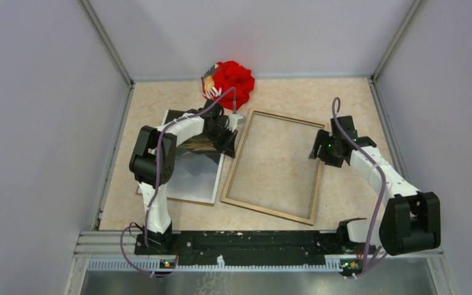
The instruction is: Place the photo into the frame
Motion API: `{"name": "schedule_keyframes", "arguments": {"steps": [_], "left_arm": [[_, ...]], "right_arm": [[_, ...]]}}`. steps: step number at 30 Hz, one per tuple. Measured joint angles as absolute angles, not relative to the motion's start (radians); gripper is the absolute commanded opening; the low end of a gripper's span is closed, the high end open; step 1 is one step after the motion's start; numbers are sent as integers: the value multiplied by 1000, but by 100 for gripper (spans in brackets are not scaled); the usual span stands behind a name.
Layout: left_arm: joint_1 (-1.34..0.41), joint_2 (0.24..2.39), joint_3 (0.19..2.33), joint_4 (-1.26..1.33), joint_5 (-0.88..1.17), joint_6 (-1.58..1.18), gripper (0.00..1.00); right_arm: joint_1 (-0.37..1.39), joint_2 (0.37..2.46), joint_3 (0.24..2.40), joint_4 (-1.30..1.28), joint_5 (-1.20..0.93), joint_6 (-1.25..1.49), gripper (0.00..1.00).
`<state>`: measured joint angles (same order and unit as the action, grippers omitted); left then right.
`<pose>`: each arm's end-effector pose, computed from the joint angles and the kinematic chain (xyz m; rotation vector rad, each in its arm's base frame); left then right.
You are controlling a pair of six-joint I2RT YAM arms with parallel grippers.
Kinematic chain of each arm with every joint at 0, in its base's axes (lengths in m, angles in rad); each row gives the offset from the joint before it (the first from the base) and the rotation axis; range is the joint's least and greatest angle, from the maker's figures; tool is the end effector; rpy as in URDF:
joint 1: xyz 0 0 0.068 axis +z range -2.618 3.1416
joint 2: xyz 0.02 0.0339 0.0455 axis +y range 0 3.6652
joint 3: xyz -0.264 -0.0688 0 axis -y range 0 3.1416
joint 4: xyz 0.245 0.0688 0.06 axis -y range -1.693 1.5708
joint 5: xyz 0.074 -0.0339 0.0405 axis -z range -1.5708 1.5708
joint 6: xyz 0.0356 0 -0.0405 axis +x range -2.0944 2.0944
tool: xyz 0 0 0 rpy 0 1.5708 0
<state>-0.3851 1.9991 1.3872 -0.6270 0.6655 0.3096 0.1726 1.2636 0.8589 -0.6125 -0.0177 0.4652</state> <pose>0.3605 -0.1698 0.1656 1.0610 2.4739 -0.9451 0.2428 0.0430 0.2306 0.3740 2.5828 0.2544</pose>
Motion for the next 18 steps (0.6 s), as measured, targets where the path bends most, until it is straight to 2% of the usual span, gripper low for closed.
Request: {"name": "schedule_keyframes", "arguments": {"steps": [6,14,18], "left_arm": [[-384,1999,1387,-628,666,316,0],[-379,1988,1364,-607,678,336,0],[-376,1973,1341,-595,680,350,0]], "right_arm": [[72,1276,791,-524,-31,510,64],[56,1489,780,-358,-104,543,64],[49,1531,815,-338,-130,546,64]]}}
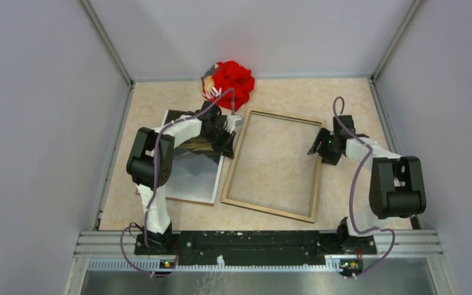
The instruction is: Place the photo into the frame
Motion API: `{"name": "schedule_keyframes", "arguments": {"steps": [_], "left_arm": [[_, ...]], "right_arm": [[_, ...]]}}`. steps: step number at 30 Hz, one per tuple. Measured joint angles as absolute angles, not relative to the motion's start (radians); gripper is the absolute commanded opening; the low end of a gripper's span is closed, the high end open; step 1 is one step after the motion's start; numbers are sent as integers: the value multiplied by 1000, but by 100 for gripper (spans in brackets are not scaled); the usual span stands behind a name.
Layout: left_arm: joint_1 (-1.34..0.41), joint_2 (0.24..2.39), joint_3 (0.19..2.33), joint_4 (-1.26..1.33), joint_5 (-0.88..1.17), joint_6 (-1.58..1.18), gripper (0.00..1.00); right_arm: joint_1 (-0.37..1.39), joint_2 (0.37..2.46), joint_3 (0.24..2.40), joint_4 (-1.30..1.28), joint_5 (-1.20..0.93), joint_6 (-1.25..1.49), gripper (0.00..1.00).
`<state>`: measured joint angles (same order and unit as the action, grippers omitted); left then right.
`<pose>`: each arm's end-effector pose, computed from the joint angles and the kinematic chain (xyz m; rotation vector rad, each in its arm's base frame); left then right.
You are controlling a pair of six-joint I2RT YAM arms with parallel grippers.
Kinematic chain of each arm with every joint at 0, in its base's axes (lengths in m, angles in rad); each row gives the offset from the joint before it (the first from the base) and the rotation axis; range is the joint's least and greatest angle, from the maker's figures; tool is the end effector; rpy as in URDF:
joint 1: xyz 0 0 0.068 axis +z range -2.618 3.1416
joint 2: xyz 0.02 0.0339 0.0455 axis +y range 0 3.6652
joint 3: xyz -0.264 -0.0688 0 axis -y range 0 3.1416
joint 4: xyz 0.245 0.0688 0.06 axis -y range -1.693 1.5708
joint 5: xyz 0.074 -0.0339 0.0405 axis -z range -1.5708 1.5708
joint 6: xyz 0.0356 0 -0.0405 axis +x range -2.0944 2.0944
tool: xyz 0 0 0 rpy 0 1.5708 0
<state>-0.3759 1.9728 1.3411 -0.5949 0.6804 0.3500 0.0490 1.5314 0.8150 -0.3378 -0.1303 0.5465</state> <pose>0.3552 -0.1643 0.1645 1.0964 2.4265 -0.9466 0.2872 0.0187 0.1666 0.6107 2.5904 0.3722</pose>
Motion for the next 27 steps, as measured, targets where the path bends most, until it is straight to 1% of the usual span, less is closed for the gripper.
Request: {"name": "schedule_keyframes", "arguments": {"steps": [10,15,18,20,21,24,26,27], "left_arm": [[-369,1931,1272,-584,693,370,0],[-376,1922,1275,-612,682,377,0],[-374,1923,1318,-665,657,384,0],[-365,1923,1369,-695,642,390,7],[-353,1923,1401,-711,635,392,14],[-284,1922,1494,-740,622,402,40],[-216,1919,1539,-757,600,411,53],[-171,1915,1554,-765,582,414,57]], "right_arm": [[40,1707,998,-326,-190,547,64],[41,1714,1018,-334,-184,549,64],[44,1675,1017,-366,-149,556,64],[48,1605,1014,-389,-109,563,65],[51,1565,1014,-395,-89,567,65],[106,1426,1020,-405,-4,561,63],[208,1372,1059,-426,46,543,61],[264,1368,1084,-431,59,537,61]]}}
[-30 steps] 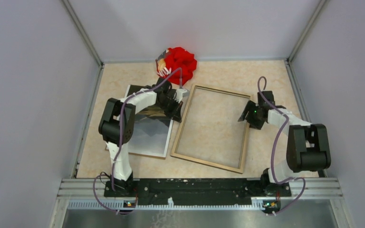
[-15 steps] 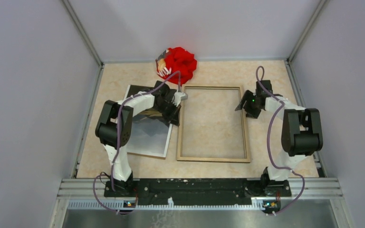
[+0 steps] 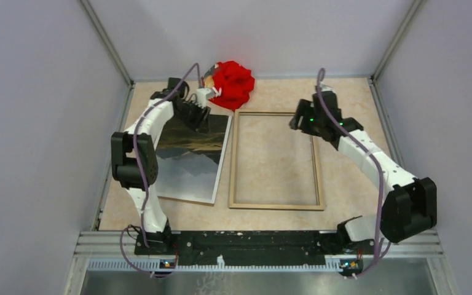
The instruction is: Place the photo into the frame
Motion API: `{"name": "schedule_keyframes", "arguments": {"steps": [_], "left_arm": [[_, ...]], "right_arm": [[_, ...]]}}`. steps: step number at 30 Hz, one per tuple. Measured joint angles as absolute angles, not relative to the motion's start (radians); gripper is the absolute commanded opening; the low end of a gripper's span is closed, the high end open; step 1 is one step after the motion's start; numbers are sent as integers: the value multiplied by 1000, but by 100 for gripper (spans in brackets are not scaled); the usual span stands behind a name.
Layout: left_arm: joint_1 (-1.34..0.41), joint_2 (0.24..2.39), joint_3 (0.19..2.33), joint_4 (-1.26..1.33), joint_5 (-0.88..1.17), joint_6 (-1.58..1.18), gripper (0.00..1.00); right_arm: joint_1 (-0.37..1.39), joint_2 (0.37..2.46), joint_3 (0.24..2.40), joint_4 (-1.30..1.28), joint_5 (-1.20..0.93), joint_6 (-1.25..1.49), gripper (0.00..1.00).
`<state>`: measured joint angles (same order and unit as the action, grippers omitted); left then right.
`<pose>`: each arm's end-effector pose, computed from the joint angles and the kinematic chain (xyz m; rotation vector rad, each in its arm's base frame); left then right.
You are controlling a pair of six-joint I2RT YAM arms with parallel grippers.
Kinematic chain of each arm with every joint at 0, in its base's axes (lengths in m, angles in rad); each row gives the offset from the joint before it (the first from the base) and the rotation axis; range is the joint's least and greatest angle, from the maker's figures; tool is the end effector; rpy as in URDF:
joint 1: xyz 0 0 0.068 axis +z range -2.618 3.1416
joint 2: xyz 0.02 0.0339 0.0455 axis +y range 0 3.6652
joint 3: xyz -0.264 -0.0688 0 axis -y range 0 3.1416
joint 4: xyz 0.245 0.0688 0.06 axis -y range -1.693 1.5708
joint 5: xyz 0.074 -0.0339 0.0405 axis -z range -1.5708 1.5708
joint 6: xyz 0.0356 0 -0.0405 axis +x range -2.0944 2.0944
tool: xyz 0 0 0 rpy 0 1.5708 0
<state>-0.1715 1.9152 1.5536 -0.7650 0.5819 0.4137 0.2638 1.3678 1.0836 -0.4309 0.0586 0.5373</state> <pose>0.3948 -0.0882 0.2378 0.9017 2.3948 -0.6893 0.2916 0.0766 0.2892 0.3453 2.2832 0.3483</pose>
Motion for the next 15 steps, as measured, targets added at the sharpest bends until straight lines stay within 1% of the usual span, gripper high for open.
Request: {"name": "schedule_keyframes", "arguments": {"steps": [3,8,12,15], "left_arm": [[-48,1887,1557,-793,520,426,60],[171,1854,1557,-829,448,464,57],[334,1843,1523,-827,377,501,55],[389,1824,1457,-805,328,524,54]], "right_arm": [[469,1398,1161,-435,97,525,60],[739,1567,1272,-421,105,562,62],[873,1814,1420,-393,99,619,62],[936,1974,1518,-379,101,665,61]]}}
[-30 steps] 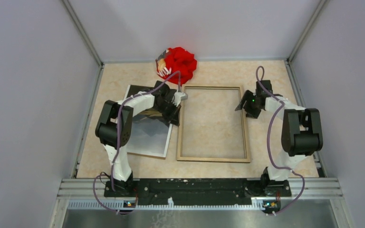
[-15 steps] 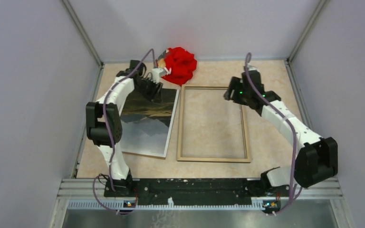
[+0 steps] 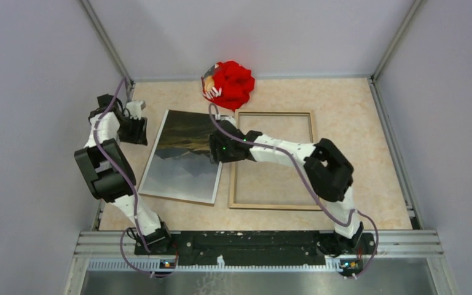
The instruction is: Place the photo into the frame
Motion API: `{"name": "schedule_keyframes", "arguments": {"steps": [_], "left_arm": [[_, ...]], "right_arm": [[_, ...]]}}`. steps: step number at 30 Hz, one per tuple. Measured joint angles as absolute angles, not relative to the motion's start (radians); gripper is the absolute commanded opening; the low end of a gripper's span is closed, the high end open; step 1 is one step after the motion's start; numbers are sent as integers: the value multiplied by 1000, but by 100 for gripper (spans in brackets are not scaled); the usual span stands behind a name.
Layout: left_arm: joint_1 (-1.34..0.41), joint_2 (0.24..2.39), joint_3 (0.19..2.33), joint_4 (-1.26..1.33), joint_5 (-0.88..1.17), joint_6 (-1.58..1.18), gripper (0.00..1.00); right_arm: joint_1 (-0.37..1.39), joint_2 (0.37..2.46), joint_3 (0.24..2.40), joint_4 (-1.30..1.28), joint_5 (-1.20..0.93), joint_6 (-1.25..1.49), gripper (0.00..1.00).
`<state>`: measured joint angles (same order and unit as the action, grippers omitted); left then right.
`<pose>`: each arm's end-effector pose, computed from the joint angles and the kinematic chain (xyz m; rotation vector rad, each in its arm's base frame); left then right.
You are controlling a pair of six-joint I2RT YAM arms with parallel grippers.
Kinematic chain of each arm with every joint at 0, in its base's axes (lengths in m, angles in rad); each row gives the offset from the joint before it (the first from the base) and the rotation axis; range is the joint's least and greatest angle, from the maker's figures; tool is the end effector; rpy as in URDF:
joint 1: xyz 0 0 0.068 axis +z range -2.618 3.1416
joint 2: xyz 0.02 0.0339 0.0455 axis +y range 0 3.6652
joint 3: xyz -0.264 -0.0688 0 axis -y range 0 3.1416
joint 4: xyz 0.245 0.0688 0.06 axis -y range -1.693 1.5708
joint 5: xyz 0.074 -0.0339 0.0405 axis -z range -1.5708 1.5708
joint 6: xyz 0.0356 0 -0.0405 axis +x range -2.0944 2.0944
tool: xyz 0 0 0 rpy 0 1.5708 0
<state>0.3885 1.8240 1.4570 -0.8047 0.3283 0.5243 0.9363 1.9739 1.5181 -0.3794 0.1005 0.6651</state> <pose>0.3544 0.1326 0.2379 0.2672 2.6260 -0.1571 0.2657 0.3550 0.2212 -0.2893 2.4778 0.6026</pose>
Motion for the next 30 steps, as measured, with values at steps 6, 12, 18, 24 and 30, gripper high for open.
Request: {"name": "schedule_keyframes", "arguments": {"steps": [6,12,18,24,30], "left_arm": [[403,1786,1324,-738,268,552,53],[399,1783,1283,-664,263,548,52],[397,1783,1234,-606,271,544,50],[387,1783,1219,-582,274,537,50],[370,1783,1219,-567,283,525,50]], "right_arm": [[980,2158,1635,-384,111,732,62],[970,2194,1678,-374,149,765,62],[943,2191,1640,-316,155,807,62],[894,2135,1536,-258,154,825,62],[857,2114,1504,-248,156,831,62]]}}
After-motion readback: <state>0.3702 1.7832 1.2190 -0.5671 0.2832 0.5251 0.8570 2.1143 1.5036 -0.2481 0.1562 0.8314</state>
